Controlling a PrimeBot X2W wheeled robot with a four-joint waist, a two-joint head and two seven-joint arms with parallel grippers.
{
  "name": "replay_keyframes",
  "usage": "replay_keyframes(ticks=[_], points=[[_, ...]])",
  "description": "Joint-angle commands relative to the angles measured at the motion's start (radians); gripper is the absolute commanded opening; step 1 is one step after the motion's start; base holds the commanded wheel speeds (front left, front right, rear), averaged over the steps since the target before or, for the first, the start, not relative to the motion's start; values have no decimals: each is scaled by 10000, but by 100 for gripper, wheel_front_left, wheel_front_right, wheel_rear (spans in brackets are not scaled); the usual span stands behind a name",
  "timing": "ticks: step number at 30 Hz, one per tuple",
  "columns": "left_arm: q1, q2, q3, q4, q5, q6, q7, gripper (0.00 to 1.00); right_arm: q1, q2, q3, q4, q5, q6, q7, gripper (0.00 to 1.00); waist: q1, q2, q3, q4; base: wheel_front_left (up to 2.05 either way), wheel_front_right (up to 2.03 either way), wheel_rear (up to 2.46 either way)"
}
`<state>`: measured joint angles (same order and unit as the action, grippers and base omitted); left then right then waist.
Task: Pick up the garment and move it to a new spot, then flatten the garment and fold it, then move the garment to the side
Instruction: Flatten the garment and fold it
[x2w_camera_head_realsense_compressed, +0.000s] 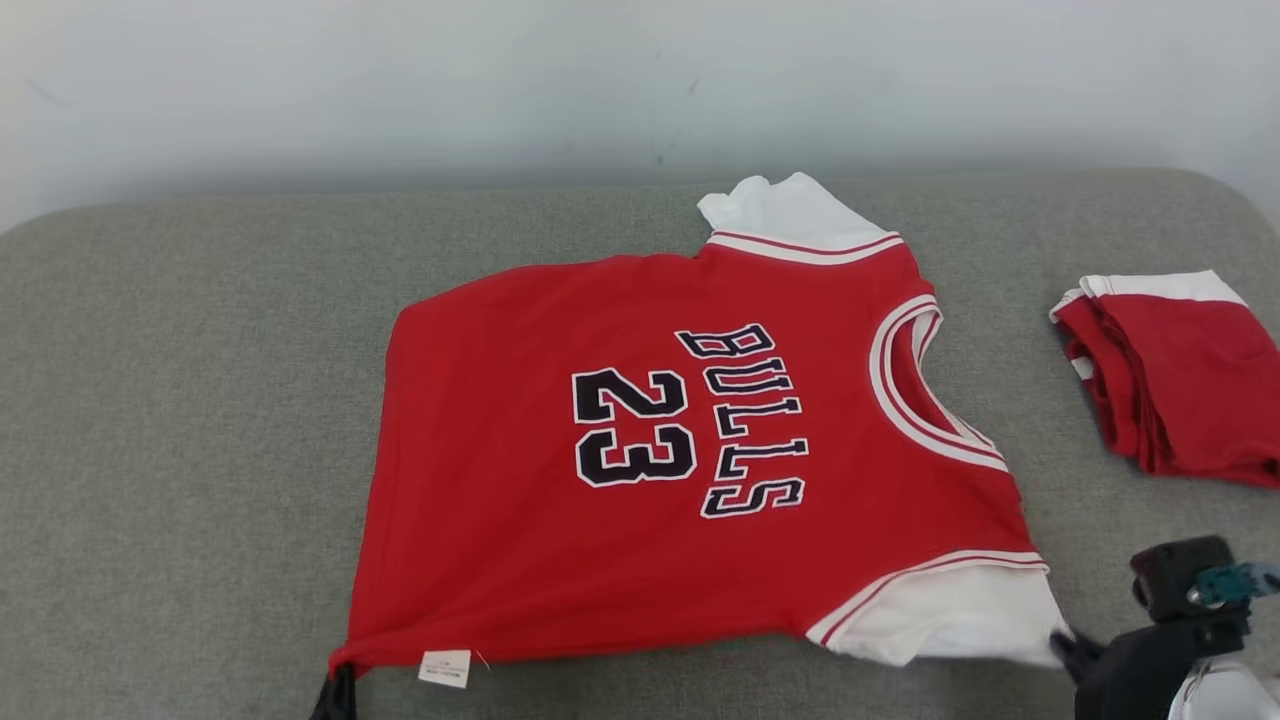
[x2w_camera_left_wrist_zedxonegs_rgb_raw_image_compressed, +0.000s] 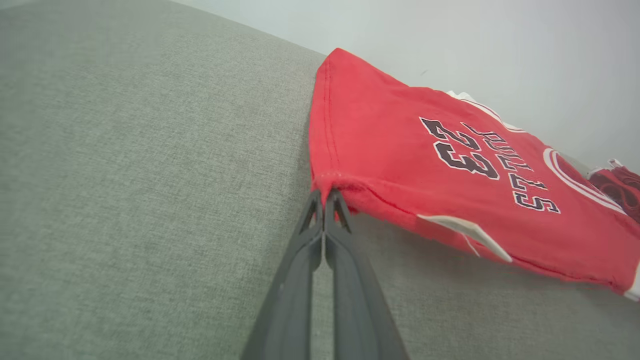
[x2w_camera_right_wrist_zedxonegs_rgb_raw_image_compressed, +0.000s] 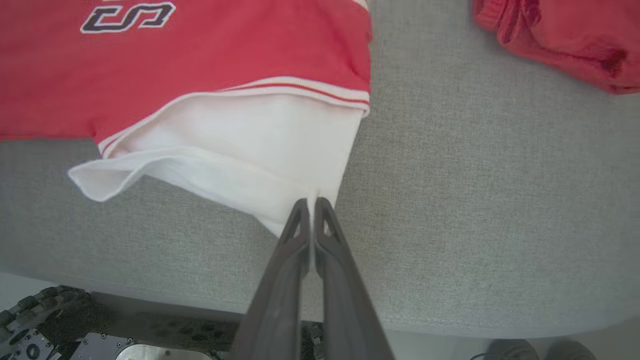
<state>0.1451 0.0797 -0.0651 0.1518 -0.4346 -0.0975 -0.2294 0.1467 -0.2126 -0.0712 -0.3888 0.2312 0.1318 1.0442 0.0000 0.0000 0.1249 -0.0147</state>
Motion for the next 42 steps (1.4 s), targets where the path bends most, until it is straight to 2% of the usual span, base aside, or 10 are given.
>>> replay_keyframes(ticks=[1, 4, 11, 15, 19, 21, 25, 33, 39, 42], points=[[22, 109, 96, 22, -178, -78, -118, 0, -206, 41, -98, -58, -105, -27, -363, 0, 0, 0, 40, 21, 0, 0, 0], [-733, 146, 55, 9, -518, -197, -199, 0, -852, 102, -118, 107, -183, -27, -1318, 0, 0, 0, 199, 40, 0, 0, 0], [-4334, 912, -334, 236, -972, -335, 21, 0, -4323, -194, 869, 2003, -14, -27, -4006, 0, 0, 0, 1659, -201, 0, 0, 0], [-6642, 1532, -259, 463, -898, -344, 543, 0, -6825, -485, 1957, 3194, 607, -27, -5334, 0, 0, 0, 3043, -465, 0, 0, 0], [-9034, 2273, -649, 750, -535, -321, 1348, 0, -9349, -730, 3120, 4491, 2227, -27, -6107, 0, 0, 0, 4469, -798, 0, 0, 0], [-10245, 2591, -606, 799, -569, -322, 1659, 0, -10636, -913, 3452, 5219, 2289, -27, -6465, 0, 0, 0, 5195, -1017, 0, 0, 0], [-11501, 3298, -1080, 830, -338, -322, 2019, 0, -12230, -570, 3455, 6527, 2184, -27, -7254, 0, 0, 0, 5844, -1323, 0, 0, 0], [-14309, 4577, -1796, 595, 427, -316, 1214, 0, -15737, 420, 1528, 9471, 447, -27, -9945, 0, 0, 0, 6552, -1696, 0, 0, 0], [-16168, 4322, -1714, 391, 872, -265, -7, 0, -17741, 1149, -1297, 10343, -1258, -27, -12367, 0, 0, 0, 6471, -1755, 0, 0, 0], [-16980, 3941, -1585, 129, 797, -286, -301, 0, -18507, 1454, -2468, 10303, -1843, -27, -12914, 0, 0, 0, 6296, -1802, 0, 0, 0]])
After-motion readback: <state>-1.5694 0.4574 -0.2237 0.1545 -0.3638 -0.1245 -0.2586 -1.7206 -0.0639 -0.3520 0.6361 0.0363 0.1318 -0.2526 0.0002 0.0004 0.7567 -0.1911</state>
